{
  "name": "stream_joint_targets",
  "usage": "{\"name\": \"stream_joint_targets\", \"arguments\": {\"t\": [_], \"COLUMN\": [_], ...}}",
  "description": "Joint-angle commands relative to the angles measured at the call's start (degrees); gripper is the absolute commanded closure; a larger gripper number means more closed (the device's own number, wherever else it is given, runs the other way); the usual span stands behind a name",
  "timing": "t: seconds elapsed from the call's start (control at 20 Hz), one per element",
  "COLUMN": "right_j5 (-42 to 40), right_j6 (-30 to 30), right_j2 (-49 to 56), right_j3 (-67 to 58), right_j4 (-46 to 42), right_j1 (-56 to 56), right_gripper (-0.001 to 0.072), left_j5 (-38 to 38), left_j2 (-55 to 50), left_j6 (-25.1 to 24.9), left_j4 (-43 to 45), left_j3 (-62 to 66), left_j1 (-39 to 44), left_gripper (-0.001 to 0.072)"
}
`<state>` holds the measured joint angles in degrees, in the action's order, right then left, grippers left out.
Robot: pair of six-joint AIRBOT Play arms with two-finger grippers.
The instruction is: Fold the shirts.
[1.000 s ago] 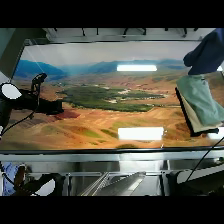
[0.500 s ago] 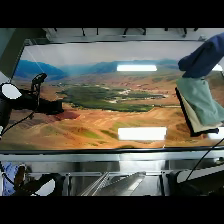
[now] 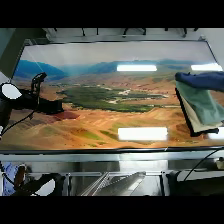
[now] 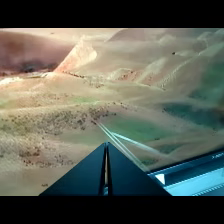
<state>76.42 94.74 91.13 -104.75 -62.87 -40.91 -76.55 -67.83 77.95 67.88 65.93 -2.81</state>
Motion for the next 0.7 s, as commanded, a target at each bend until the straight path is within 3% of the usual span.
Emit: {"name": "stream_joint_targets", "arguments": {"t": [0.0, 0.2, 0.25, 0.3, 0.35, 0.55, 0.6, 0.65], "right_j5": [2.25, 0.37, 0.39, 0.35, 0.33, 4.33, 6.47, 8.48], "right_j6": [3.06, 2.93, 2.56, 2.56, 2.32, 2.21, 3.28, 5.14], "right_j2": [-7.08, -10.84, -10.91, -11.08, -11.56, -17.97, -21.0, -24.37], "right_j3": [13.38, 26.75, 27.06, 27.04, 27.02, 26.99, 26.99, 26.99], "right_j4": [-6.32, -5.03, -5.05, -4.85, -4.76, -6.78, -9.79, -13.88], "right_j1": [-4.11, -7.15, -7.23, -7.23, -7.23, -7.63, -7.67, -7.63], "right_gripper": [0.0689, 0.0685, 0.0651, 0.0363, 0.0005, 0.001, 0.0046, 0.0159], "left_j5": [0.26, 0.02, 0.0, 0.02, 0.11, 0.57, 0.5, 0.39], "left_j2": [-0.04, -0.04, -0.02, -0.02, -0.04, -0.02, -0.02, -0.02], "left_j6": [0.02, 0.02, 0.02, 0.02, 0.02, 0.04, 0.04, 0.04], "left_j4": [0.04, 0.04, 0.04, 0.04, 0.04, 0.07, 0.07, 0.04], "left_j3": [0.04, 0.04, 0.04, 0.04, 0.04, 0.04, 0.04, 0.04], "left_j1": [0.02, 0.02, 0.02, 0.02, 0.02, 0.02, 0.02, 0.02], "left_gripper": [0.0694, 0.0693, 0.0693, 0.0694, 0.0694, 0.0694, 0.0694, 0.0694]}}
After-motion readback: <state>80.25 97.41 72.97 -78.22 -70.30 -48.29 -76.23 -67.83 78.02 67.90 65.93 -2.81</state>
